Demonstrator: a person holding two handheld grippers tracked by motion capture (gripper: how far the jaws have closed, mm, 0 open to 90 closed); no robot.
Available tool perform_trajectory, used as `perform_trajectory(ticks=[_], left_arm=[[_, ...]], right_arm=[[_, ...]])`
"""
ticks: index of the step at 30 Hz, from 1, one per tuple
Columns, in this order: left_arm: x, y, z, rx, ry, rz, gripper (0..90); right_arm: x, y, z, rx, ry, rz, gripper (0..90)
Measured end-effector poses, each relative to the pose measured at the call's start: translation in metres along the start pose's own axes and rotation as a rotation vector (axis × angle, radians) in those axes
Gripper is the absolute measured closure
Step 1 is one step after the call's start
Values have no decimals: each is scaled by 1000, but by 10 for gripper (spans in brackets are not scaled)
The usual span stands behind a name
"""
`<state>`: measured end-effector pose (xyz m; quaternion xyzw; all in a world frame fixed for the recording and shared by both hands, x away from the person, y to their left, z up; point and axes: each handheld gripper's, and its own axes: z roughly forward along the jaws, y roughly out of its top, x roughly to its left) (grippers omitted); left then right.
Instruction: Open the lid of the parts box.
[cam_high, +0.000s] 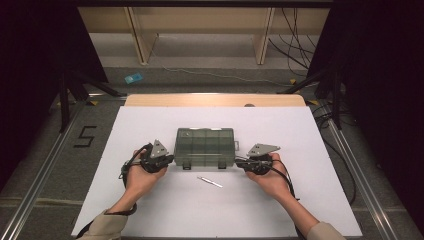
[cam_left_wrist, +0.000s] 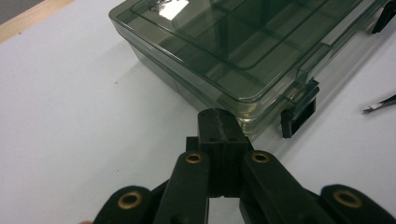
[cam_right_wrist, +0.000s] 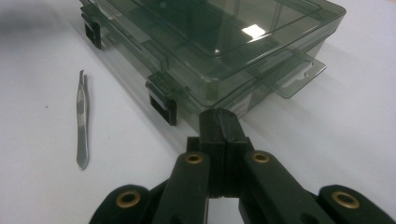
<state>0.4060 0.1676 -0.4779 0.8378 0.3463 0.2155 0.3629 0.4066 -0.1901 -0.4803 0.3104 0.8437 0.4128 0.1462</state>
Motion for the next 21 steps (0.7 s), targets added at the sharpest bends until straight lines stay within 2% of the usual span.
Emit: perform_trajectory(ticks=[1,3,6,7,8,9,10,12,15,16,17,18,19,21], left_arm=[[2,1,-2,9,0,24,900],[2,2,-3,-5,3,27,900],[2,5,-6,-17,6,28,900],[1,6,-7,-33,3,10,900],[1,7,-9,-38,7,19,900],[0,7,-10,-36,12,5,900],[3,8,-13,-17,12,37,900],[3,9,-14,-24,3,30,900],[2,13,-18,-55,33,40,899],[4,15,-19,-75,38,84,899],[1,16,-18,-107,44,45,899],[3,17,-19,-99,41,70,899],[1,18,-19,-119,55,48,899],[1,19,-19,-129,54,38,899]], right_arm=[[0,0,0,-1,1,2,900],[0,2,-2,-12,3,8,900],[1,6,-4,-33,0,5,900],[1,7,-5,-39,3,3,900],[2,8,-6,-47,1,10,900],[2,9,-6,-57,-8,3,900],[2,10,-7,-67,-9,5,900],[2,12,-9,-86,-14,8,900],[2,16,-13,-111,-19,2,900],[2,17,-13,-126,-21,8,900],[2,18,-14,-135,-28,4,900],[2,19,-15,-138,-25,3,900],[3,20,-15,-152,-31,3,900],[3,22,-15,-165,-36,2,900]])
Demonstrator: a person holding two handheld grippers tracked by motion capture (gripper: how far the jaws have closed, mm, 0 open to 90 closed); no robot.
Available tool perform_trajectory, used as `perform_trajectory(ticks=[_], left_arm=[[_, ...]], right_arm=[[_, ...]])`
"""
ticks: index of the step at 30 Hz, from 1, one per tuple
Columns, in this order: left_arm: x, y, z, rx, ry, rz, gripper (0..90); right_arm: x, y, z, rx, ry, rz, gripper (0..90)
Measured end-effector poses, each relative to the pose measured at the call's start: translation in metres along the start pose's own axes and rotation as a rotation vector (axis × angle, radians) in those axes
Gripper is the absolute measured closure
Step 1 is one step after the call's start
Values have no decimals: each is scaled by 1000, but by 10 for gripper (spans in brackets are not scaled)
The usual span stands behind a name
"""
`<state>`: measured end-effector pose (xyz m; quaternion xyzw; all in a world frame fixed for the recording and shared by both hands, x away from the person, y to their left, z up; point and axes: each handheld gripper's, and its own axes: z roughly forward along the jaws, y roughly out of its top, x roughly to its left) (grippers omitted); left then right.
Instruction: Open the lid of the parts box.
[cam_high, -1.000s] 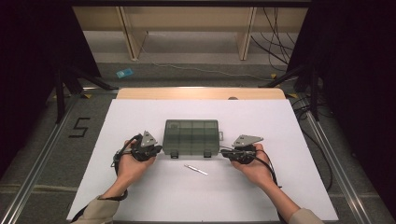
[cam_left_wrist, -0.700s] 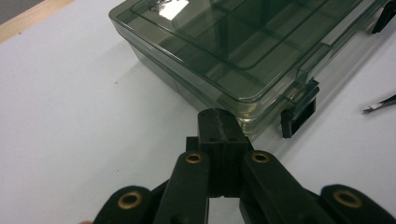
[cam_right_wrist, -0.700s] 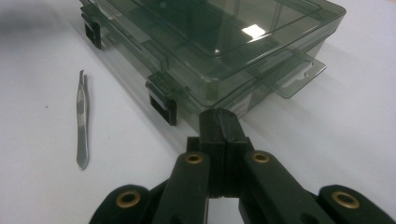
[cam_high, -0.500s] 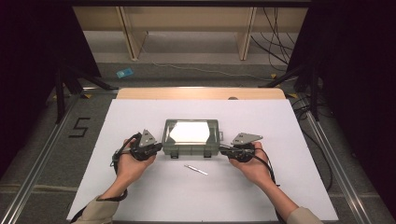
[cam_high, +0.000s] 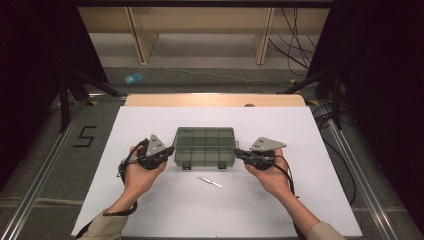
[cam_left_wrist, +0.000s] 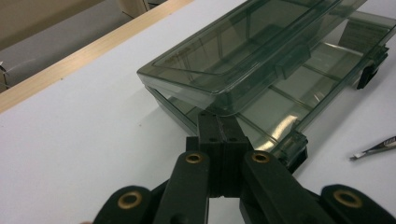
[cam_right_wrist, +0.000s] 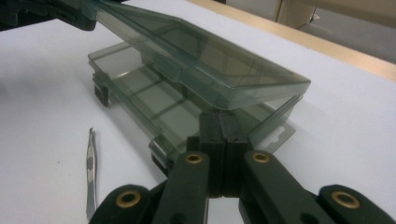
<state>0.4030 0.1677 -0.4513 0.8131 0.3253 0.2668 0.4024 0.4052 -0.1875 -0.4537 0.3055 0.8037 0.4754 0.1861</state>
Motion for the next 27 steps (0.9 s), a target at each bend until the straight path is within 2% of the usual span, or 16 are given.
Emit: perform_trajectory(ticks=[1,4,5,6,8,10,11,12,13,17,19,20,22,23,24,27], left_arm=[[1,1,0,-5,-4,11,899],[0,4,0,-19,2,4,899],[1,5,-1,-11,2,23,899],[-1,5,0,-17,5,2,900],[-1,8,0,-25,8,9,899],[0,10,0,-29,6,1,900],[-2,10,2,-51,15,-14,900],[1,11,0,-31,14,14,900],[-1,11,1,-41,19,-8,900],[-3,11,3,-54,24,-23,899],[-1,10,4,-30,37,2,894],[-1,8,6,-21,41,-25,862],[6,7,5,40,60,23,755],[5,6,6,22,70,1,725],[13,9,5,32,100,117,698],[14,11,5,2,97,134,657]], right_arm=[[0,1,0,-4,-2,-1,900],[1,3,0,-24,-6,-4,900],[1,4,-1,-26,-6,0,900],[1,4,0,-34,-8,-3,900],[2,5,1,-60,-19,-4,900],[3,7,1,-61,-28,-8,900],[3,7,0,-56,-40,-12,900],[4,8,0,-60,-57,-19,880],[5,8,0,-52,-72,-21,853],[4,7,2,-43,-130,-35,711],[4,9,4,-57,-153,-41,655],[4,10,5,-65,-167,-45,644],[3,11,6,-71,-175,-51,637],[3,12,7,-85,-186,-63,637],[3,12,7,-91,-192,-67,637],[5,12,8,-92,-192,-67,639]])
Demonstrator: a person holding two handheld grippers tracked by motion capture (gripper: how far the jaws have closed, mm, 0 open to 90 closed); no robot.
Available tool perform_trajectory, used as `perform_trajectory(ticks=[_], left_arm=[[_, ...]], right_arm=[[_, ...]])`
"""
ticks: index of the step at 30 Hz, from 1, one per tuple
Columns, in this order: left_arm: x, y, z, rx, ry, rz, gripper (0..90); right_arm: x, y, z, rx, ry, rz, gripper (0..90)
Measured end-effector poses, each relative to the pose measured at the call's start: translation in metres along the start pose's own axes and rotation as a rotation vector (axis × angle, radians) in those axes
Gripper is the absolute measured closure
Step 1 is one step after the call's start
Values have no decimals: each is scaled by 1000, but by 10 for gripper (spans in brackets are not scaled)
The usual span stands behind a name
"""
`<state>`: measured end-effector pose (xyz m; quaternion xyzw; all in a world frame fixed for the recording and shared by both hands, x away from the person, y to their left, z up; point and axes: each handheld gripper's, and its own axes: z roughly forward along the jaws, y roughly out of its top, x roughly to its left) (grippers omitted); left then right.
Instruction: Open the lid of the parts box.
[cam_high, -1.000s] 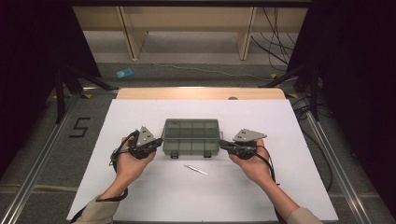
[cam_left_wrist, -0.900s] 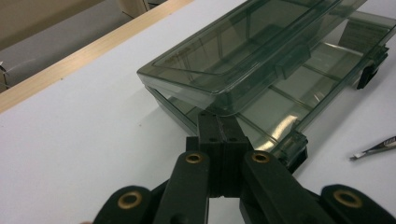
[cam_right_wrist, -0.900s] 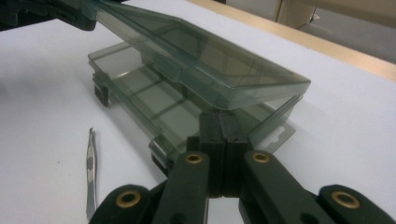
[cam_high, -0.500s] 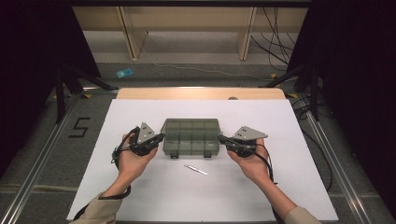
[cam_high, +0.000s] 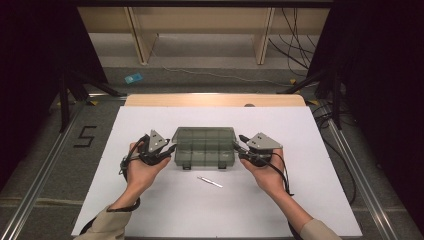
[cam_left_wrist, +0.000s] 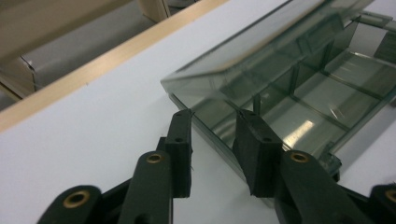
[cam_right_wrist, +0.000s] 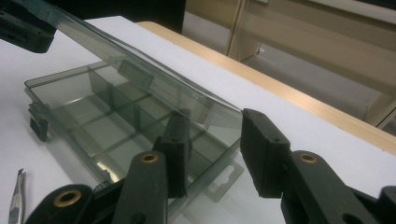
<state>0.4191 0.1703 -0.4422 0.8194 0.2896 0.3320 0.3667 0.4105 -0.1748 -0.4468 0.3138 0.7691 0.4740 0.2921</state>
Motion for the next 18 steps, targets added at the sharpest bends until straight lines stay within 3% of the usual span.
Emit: perform_trajectory(ticks=[1,3,4,5,10,11,18], left_arm=[[0,1,0,-9,3,8,655],[-5,3,1,-35,10,-55,664],[-6,4,1,-42,15,-65,664],[-10,6,2,-71,16,-115,677],[-11,10,2,-92,37,-84,722],[-11,11,3,-98,46,-73,743],[-10,16,4,-115,85,-86,787]], right_arm=[[0,0,0,-3,-3,-4,640],[1,2,2,-17,-13,-13,646],[1,2,2,-17,-13,-13,646],[1,3,3,-25,-19,-24,658],[2,5,5,-38,-30,-37,702],[2,7,6,-58,-50,-51,726],[2,10,7,-65,-90,-56,779]])
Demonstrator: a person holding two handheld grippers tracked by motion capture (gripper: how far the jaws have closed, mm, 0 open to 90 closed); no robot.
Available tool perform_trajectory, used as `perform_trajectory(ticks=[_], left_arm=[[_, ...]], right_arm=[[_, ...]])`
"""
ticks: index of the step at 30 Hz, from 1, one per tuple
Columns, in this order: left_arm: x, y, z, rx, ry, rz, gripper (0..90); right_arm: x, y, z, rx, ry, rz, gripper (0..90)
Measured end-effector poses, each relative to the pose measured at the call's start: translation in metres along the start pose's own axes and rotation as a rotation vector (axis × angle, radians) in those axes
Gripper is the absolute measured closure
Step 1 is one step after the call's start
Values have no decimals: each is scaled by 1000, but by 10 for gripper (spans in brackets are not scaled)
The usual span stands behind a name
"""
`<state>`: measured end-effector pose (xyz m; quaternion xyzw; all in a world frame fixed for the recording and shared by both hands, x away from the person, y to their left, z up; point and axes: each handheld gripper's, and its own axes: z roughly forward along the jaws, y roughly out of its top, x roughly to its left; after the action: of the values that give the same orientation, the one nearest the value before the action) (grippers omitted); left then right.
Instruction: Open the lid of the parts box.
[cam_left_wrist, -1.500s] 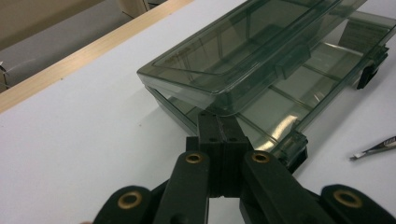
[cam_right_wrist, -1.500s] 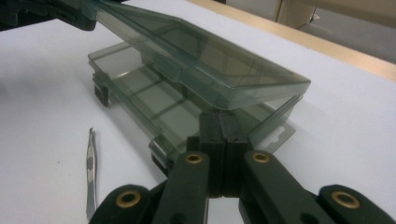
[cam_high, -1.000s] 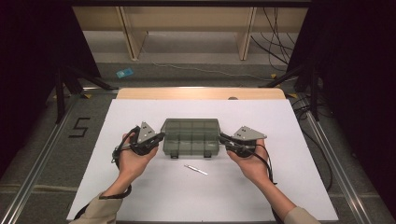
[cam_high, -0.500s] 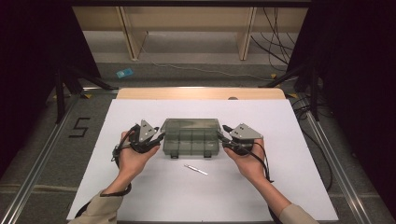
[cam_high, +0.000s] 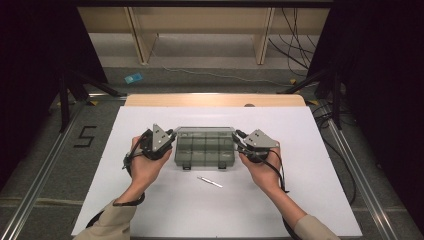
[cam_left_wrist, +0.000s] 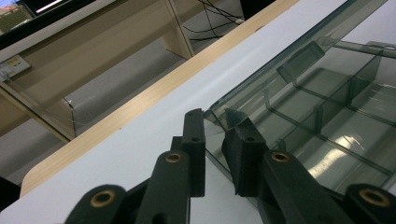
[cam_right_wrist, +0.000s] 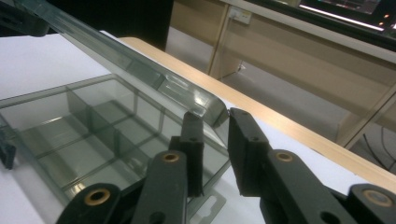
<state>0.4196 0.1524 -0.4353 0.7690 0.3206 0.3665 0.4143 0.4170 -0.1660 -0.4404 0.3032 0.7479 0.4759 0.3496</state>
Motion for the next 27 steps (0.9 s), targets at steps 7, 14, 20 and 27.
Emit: perform_trajectory(ticks=[7,14,20,27], left_arm=[[4,4,3,-4,17,-18,815],[7,8,7,-10,22,-42,831],[12,12,11,-15,21,-62,837],[16,15,13,-9,16,-70,840]], right_arm=[[1,6,4,1,-40,9,809],[1,11,9,-1,-78,45,826],[-1,14,12,1,-86,58,834],[-4,17,15,5,-90,76,840]])
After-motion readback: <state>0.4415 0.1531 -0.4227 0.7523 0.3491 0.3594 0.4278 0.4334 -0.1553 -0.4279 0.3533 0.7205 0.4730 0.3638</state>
